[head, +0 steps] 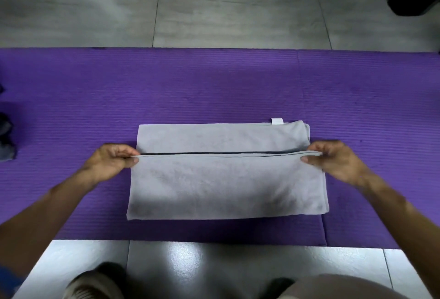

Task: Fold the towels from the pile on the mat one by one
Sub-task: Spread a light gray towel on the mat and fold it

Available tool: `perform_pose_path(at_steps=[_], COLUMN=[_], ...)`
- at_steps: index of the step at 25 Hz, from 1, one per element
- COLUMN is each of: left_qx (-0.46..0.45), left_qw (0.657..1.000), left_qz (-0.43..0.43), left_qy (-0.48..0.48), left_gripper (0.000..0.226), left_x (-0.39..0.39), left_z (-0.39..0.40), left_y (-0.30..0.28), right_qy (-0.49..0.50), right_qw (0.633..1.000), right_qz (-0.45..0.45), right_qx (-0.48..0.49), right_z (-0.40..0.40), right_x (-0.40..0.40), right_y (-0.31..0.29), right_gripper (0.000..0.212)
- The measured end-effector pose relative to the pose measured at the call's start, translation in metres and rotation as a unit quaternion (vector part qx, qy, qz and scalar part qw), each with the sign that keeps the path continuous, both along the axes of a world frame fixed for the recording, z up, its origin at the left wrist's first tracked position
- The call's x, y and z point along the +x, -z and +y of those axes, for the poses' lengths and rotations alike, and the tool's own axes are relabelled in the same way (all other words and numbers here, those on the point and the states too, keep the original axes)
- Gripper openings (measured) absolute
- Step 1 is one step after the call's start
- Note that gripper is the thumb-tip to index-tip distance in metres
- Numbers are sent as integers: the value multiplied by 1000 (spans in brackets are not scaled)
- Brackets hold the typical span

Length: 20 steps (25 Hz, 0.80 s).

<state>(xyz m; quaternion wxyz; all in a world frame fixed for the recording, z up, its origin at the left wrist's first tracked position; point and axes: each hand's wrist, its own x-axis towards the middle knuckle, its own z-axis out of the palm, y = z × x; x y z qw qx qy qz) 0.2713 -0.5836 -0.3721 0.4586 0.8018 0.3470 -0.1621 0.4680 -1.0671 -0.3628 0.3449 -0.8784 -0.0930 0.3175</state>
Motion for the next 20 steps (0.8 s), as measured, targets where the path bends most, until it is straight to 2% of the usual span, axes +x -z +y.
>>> perform_pose_path(at_steps=[2,5,9,13,16,18,19,20], left_qx=[-15,-50,-60,-44,-30,98,177,233], left_qw=[999,989,975,969,963,968,963,956], left_qz=[-13,-38,-41,-102,-116,-134,-158,-174], left_qy=[-37,-133,-210,-219,-240,-190,-126,-48], left_gripper=[11,16,13,22,25,11,12,28], left_x=[6,20,35,57,66,58,50,38], left_z=[1,2,-7,-10,-5,-8,-16,-29], left_y=[-6,-5,5,2,7,17,23,30], right_qy=[61,160,246,292,312,301,253,173], right_qw=[988,957,954,944,941,942,944,939], right_qz=[82,118,84,30,-7,-111,-206,-297], right_qx=[118,213,151,148,135,99,57,1], right_z=[3,21,41,48,59,70,74,77], right_x=[11,22,27,38,46,35,22,6], right_y=[-11,-8,22,26,27,28,30,34], right_gripper=[5,13,16,23,21,15,22,32])
